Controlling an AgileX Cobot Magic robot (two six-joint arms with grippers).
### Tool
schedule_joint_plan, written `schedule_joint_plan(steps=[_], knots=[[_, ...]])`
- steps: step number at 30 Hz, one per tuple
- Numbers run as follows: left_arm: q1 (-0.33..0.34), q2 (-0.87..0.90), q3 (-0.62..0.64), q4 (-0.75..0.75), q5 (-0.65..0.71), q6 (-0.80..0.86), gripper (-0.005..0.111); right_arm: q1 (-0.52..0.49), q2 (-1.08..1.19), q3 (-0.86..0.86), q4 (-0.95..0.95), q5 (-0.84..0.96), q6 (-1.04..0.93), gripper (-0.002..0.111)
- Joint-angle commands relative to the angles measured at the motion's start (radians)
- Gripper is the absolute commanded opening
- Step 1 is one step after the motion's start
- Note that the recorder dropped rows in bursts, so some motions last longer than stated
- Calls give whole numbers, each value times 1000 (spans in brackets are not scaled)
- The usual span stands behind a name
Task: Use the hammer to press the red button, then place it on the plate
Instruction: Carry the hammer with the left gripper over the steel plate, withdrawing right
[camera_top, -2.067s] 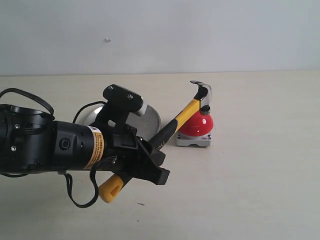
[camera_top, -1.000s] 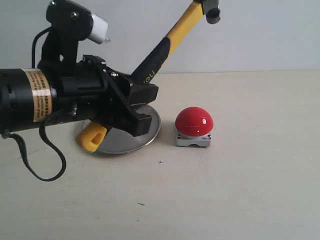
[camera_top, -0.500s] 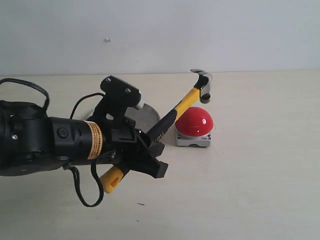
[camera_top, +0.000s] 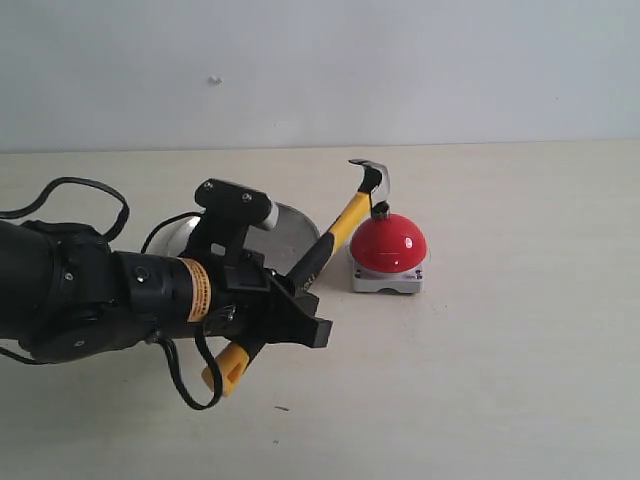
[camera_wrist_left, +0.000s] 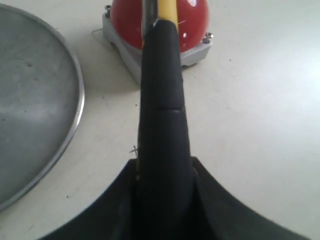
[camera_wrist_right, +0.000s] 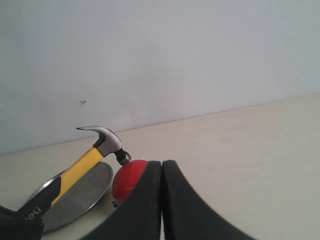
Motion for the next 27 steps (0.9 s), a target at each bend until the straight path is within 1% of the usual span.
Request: schedule_joint_plan(steps=[1,9,16,23,25,27], knots=[[-8,-85,-8,6,-76,15,0,-3,-5,3,-3,6,-2,0],[-8,-206,-8,8,-72,21,0,-3,-5,3,-3,6,-2,0],[-8,-244,-8,6,-70,41,0,-3,-5,3,-3,6,-2,0],[-8,-269,-3,4,-39,41,0,-3,-5,3,-3,6,-2,0],[9,-279,11,4,-51,41,0,-3,-5,3,-3,6,-2,0],[45,-289,31,2,-69,1,0,-3,-5,3,-3,6,-2,0]])
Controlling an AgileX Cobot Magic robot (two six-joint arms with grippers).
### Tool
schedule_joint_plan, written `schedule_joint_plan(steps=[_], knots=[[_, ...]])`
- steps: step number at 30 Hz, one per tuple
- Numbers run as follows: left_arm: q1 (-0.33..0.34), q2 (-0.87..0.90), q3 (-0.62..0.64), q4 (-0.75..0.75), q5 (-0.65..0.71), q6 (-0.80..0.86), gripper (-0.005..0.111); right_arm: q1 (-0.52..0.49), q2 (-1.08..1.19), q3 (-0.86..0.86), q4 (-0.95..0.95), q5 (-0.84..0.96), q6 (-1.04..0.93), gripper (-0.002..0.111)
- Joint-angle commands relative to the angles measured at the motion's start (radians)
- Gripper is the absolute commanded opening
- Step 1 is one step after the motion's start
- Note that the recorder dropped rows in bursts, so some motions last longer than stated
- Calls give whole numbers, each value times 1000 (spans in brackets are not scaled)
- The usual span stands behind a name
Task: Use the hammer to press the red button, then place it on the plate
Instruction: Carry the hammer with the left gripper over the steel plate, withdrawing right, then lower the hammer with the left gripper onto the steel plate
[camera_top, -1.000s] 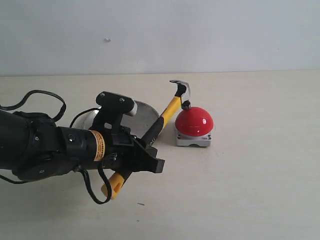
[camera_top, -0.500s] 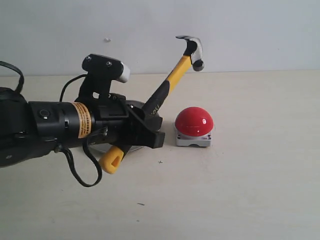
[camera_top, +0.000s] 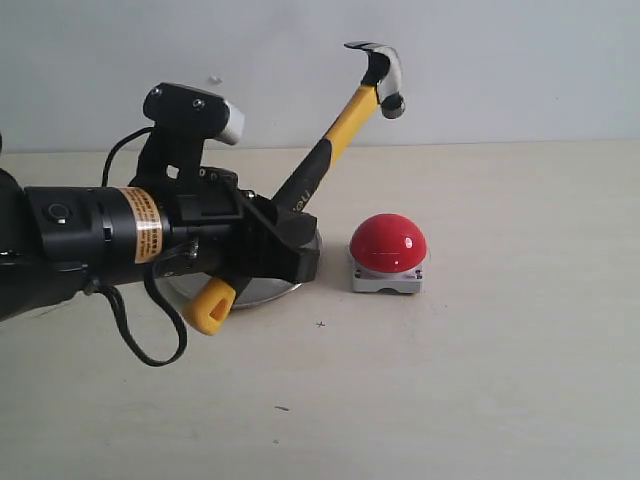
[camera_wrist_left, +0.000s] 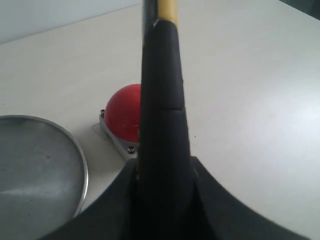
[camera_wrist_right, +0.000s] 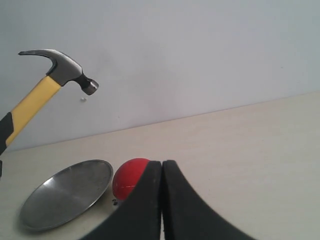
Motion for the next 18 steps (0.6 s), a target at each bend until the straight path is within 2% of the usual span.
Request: schedule_joint_plan(steps=[1,4,6,9,10,13,16,18], knots=[[63,-41,29,-6,-105,-58,0,-3,-5,3,-3,0,-2,0],[135,-45,57,25,-188,-138,0,-3,-5,3,-3,0,-2,0],[190,-45,62,134,-283,-246,0,-3,-5,3,-3,0,-2,0],[291,-41,62,334,-506,-455,0,-3,-5,3,-3,0,-2,0],[333,-37,62,378,-599,-515,0,-3,-5,3,-3,0,-2,0],[434,-17,50,446,-767,-635,0,-3,-5,3,-3,0,-2,0],[514,23,48,448,-767,-664,0,-3,-5,3,-3,0,-2,0],[533,71,48,452,-755,-667,0,-3,-5,3,-3,0,-2,0]])
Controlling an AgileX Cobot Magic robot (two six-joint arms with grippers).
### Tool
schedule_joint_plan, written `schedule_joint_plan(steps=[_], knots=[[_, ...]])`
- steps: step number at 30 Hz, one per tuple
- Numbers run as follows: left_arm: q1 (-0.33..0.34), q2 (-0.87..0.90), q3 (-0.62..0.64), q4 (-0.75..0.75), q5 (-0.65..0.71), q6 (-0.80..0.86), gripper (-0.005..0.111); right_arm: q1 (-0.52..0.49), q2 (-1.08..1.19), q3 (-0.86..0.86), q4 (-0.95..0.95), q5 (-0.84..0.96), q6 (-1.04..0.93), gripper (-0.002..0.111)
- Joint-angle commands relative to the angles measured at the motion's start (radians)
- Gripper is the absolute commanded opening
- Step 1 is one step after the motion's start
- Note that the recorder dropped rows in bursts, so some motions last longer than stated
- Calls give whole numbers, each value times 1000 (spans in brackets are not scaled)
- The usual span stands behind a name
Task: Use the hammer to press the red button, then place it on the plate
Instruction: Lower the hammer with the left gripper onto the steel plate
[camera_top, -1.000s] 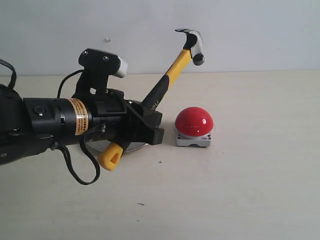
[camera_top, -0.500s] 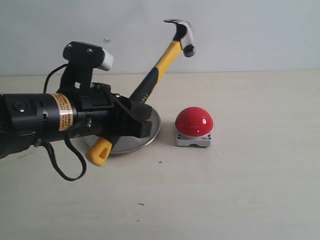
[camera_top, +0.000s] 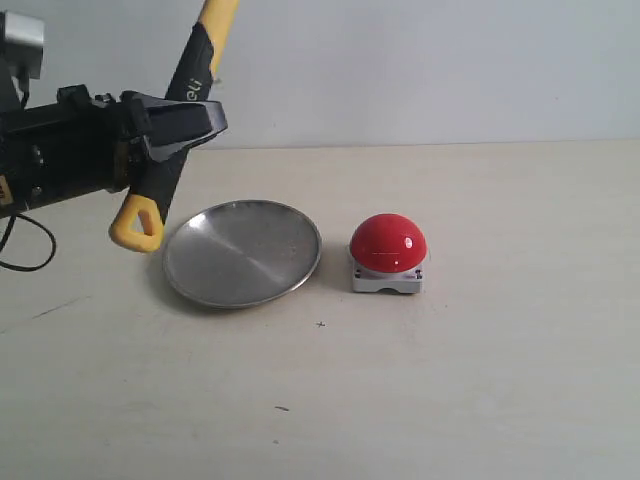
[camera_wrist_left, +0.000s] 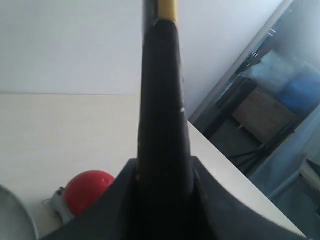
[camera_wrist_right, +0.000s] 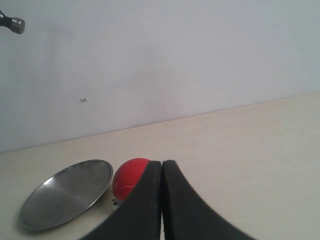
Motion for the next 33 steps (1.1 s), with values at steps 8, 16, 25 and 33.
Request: schedule_joint_plan(steps=[8,16,25,33], knots=[[51,321,-105,47,-40,-59,0,-3,-5,3,-3,0,-2,0],[51,470,-188,52,-37,-107,0,-3,-5,3,-3,0,-2,0],[24,524,-188,-56,76,-80,0,-3,-5,3,-3,-4,-2,0],[-33,524,-188,-168,193,-31,0,-3,-5,3,-3,-4,-2,0]])
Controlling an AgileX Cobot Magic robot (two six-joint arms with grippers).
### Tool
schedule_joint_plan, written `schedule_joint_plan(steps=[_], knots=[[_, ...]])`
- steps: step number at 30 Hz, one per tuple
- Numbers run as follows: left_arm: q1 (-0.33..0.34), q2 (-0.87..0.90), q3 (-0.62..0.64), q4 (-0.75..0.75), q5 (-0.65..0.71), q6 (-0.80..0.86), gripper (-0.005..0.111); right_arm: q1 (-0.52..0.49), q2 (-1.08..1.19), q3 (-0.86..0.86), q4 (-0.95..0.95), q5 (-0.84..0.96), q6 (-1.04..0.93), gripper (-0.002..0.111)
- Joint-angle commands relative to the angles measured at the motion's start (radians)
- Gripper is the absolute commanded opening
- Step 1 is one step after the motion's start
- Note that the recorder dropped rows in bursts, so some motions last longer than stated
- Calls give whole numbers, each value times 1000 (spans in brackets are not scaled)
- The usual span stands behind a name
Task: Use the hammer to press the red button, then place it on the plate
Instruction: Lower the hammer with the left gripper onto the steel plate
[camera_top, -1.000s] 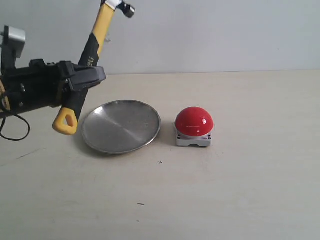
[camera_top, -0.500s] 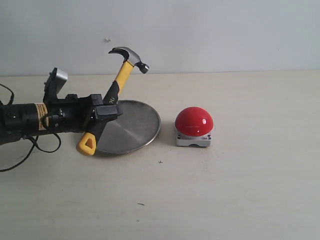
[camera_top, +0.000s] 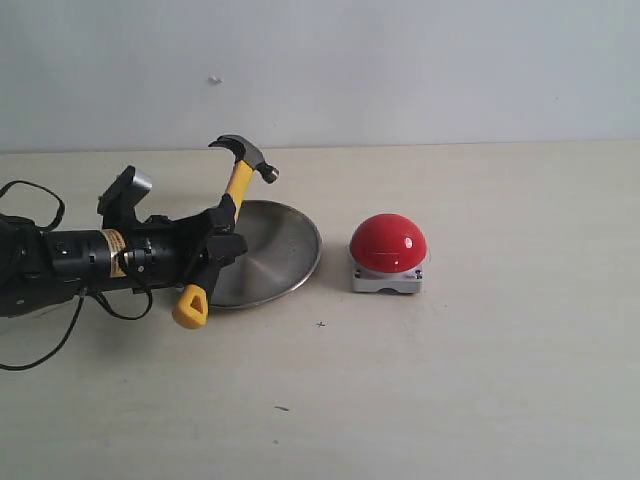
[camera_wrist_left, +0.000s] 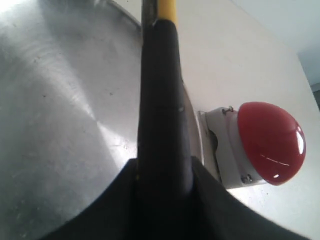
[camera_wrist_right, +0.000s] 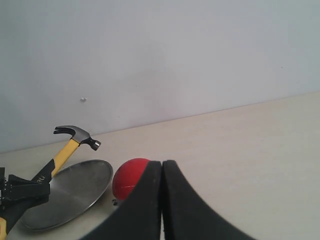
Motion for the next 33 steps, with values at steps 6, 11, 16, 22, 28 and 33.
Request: schedule_joint_plan(steps=[6,11,16,22,28,33], knots=[[-13,-10,-18,-56,-2,70,0,-3,-5,3,-3,-4,-2,0],[-13,-10,-18,-56,-4,70,0,-3,-5,3,-3,-4,-2,0],[-13,-8,-19,-52,3,74,0,-3,-5,3,-3,-4,-2,0],[-13,-8,-19,-31,21,75,0,-3,-5,3,-3,-4,-2,0],[-15,-8,-19,-14,40,87,0,-3,-5,3,-3,-4,-2,0],[-31,-8,-19,-12,40,112,0,-3,-5,3,-3,-4,-2,0]])
